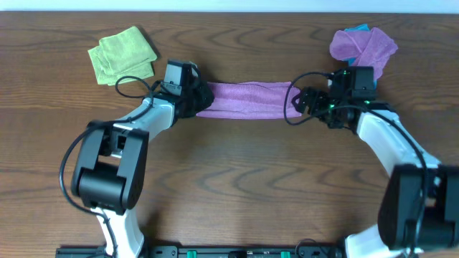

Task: Fold the cloth

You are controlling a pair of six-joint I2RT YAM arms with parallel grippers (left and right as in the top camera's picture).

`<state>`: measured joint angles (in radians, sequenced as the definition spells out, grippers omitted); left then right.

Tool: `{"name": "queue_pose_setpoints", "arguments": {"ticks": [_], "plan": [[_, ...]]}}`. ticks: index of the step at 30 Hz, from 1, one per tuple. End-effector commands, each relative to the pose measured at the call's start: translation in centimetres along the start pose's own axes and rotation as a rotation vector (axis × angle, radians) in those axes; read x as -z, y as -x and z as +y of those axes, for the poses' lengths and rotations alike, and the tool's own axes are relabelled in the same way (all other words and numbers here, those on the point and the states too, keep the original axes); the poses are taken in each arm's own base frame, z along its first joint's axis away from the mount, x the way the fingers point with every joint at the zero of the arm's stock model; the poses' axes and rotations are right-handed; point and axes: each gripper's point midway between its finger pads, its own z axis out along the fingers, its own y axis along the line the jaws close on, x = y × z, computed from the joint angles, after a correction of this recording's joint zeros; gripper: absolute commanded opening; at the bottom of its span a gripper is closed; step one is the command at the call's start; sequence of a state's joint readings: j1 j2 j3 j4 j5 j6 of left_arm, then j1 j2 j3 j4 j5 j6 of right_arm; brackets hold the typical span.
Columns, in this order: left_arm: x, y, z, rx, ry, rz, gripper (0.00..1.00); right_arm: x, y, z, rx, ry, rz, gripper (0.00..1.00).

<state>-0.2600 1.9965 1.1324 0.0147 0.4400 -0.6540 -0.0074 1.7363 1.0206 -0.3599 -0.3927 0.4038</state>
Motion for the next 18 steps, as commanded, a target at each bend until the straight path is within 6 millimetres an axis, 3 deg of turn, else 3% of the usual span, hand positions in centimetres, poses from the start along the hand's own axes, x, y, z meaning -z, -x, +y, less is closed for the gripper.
{"name": "queue_pose_setpoints", "arguments": {"ticks": [1,18], "plan": [[-0.2,1.0,0.5,-0.004,0.036,-0.038,0.06,-1.4,-0.9,0.1,-0.054,0.05,0.051,0.99],[-0.7,0.4,1.3,-0.008,0.092,-0.041,0.05,-4.3,-0.9,1.0,-0.047,0.054,0.033,0.99]]}}
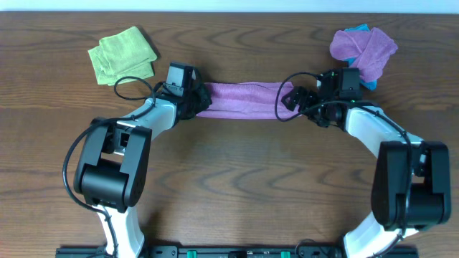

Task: Fold the cloth

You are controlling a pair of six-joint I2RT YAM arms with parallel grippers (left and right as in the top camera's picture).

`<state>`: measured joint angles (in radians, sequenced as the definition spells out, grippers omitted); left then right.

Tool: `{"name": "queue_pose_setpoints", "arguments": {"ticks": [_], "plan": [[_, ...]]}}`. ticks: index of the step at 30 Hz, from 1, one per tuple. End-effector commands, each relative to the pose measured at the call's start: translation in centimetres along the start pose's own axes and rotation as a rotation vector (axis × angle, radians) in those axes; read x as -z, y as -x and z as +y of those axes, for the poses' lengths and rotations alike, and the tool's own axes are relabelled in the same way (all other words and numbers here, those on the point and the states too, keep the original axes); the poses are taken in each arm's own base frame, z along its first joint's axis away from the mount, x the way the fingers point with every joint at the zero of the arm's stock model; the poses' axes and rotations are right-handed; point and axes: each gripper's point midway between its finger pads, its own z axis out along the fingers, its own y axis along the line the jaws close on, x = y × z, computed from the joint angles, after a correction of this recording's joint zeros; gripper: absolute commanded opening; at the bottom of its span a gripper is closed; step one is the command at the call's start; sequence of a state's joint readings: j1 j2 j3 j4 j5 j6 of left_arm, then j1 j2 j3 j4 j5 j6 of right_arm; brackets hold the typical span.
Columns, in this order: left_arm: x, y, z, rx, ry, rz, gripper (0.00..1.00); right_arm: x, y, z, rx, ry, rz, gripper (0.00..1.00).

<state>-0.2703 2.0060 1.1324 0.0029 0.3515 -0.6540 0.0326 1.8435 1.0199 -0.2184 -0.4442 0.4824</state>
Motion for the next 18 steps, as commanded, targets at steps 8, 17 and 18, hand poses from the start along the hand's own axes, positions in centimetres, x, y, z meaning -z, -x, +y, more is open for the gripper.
{"name": "queue_pose_setpoints", "arguments": {"ticks": [8,17,18], "plan": [[-0.5,-0.4,0.2,-0.005,0.027,0.012,0.05,-2.6,-0.9,-0.9,-0.053,-0.024,0.02,0.97],[-0.5,-0.5,0.3,-0.003,0.031,0.018,0.06,-5.1,-1.2,-0.6,-0.023,-0.003,0.015,0.78],[-0.5,-0.6,0.3,-0.002,0.032,0.019,0.06,-5.3,-1.2,-0.4,-0.015,-0.003,0.011,0.77]]}}
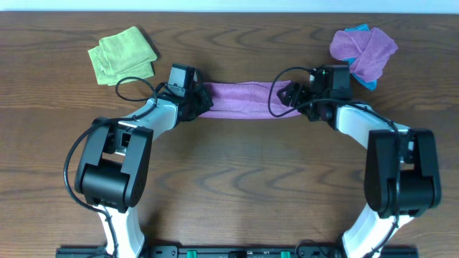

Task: Fold the cloth

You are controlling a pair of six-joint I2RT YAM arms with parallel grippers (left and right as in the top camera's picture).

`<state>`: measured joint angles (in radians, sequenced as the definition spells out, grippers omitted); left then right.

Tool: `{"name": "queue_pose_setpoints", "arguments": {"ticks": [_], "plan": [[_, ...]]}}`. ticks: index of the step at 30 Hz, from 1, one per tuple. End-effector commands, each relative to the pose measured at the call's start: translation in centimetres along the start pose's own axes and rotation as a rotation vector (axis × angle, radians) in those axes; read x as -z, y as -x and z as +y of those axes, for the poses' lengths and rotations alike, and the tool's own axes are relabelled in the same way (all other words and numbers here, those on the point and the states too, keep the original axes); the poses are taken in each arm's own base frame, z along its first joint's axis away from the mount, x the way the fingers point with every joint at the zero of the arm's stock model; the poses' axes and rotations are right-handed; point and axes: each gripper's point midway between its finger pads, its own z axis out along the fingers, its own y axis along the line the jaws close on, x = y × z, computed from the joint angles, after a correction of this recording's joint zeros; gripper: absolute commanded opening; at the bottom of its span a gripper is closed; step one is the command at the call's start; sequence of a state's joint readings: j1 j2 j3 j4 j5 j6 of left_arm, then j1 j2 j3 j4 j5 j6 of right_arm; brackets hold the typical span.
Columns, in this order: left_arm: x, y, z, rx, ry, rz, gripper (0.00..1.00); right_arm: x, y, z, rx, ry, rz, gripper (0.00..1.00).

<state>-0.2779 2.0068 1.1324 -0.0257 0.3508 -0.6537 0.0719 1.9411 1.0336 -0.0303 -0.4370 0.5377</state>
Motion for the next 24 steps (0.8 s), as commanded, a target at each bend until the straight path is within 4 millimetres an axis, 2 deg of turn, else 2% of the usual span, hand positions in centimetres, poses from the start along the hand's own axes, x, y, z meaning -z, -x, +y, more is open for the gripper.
{"name": "queue_pose_setpoints", "arguments": {"ticks": [1,4,10,15,20,24], "plan": [[-0.4,0.2,0.1,-0.004,0.016,-0.004,0.06,-2.3,-2.9,-1.5,-0.026,-0.051,0.071,0.74],[-0.4,0.0,0.3,-0.001,0.022,0.002,0.06,-2.7,-3.1,-1.0,-0.006,-0.045,0.067,0.59],[-0.4,-0.1,0.4,0.002,0.027,0.009,0.06,-2.7,-3.0,-0.8,0.052,-0.048,0.061,0.01],[-0.3,-0.1,0.3,0.003,0.023,0.012,0.06,-1.1,-1.2,0.0,0.12,-0.03,0.009,0.01],[-0.3,-0.1,0.3,0.006,0.019,0.012,0.06,1.3,0.8,2.2,0.186,0.005,-0.062,0.01],[-0.2,0.2,-0.3,0.002,0.005,0.009,0.05,1.9,0.9,3.8,0.212,0.035,-0.073,0.01]]}}
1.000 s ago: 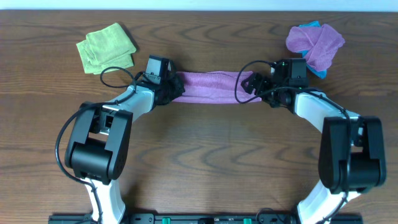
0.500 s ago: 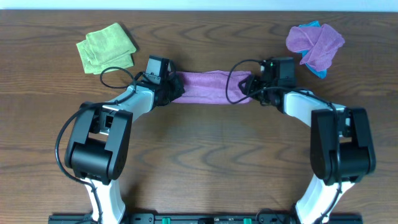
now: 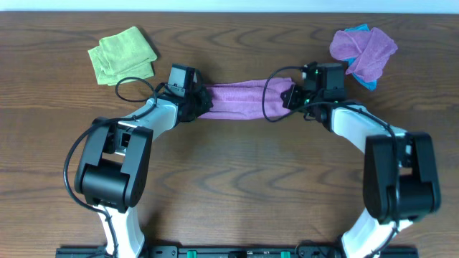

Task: Fold the cloth

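A purple cloth (image 3: 240, 99), gathered into a long narrow strip, lies across the middle far part of the table. My left gripper (image 3: 203, 102) is at its left end and looks shut on it. At the strip's right end, my right gripper (image 3: 287, 96) also looks shut on the cloth. The cloth spans between the two with a slight sag along its near edge. The fingertips themselves are hidden under the wrists and the fabric.
A folded green cloth (image 3: 123, 54) lies at the far left. A bunched purple cloth over a blue one (image 3: 363, 45) sits at the far right, just behind the right wrist. Black cables loop beside both wrists. The wooden table (image 3: 237, 186) stretches toward the front.
The right gripper has shifted a little to the left and toward the far edge with the cloth's right end. The left gripper has stayed in place.
The purple strip was held stretched between both grippers, the right one further right and nearer the front. At each later moment the right gripper stood further left and further back. The strip between the grippers is now somewhat shorter.
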You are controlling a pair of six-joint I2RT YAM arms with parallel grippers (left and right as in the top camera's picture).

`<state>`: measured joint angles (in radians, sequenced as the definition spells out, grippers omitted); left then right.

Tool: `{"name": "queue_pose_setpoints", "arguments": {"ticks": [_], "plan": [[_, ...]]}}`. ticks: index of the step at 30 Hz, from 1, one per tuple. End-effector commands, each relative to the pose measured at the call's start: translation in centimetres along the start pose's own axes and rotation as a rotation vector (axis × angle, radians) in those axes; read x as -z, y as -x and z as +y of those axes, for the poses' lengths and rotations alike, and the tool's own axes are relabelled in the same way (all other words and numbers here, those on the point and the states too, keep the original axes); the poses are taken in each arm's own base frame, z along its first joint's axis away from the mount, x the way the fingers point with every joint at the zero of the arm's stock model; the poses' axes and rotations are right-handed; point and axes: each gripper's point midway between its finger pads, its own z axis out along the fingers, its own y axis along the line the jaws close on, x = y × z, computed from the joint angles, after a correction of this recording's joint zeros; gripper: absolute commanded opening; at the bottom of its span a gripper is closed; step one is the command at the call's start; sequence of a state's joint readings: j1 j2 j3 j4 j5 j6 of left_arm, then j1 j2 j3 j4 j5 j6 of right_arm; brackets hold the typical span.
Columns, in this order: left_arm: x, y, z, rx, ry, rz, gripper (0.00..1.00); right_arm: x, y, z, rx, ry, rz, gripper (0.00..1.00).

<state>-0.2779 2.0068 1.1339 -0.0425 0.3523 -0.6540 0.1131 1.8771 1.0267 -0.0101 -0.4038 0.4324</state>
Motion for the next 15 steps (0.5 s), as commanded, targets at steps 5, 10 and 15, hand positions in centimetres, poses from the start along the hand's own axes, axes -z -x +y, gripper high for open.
{"name": "queue_pose_setpoints", "arguments": {"ticks": [5,10,15], "plan": [[-0.1,1.0,-0.9,-0.007,-0.013,-0.013,0.06,0.7,0.4,2.7,0.074,0.048,-0.015,0.01],[0.0,1.0,-1.2,-0.008,-0.022,-0.009,0.06,0.6,0.8,4.0,0.113,0.062,-0.02,0.01],[0.9,0.3,-3.2,-0.018,-0.114,0.041,0.06,0.8,1.1,3.5,0.134,0.015,-0.015,0.01]]}}
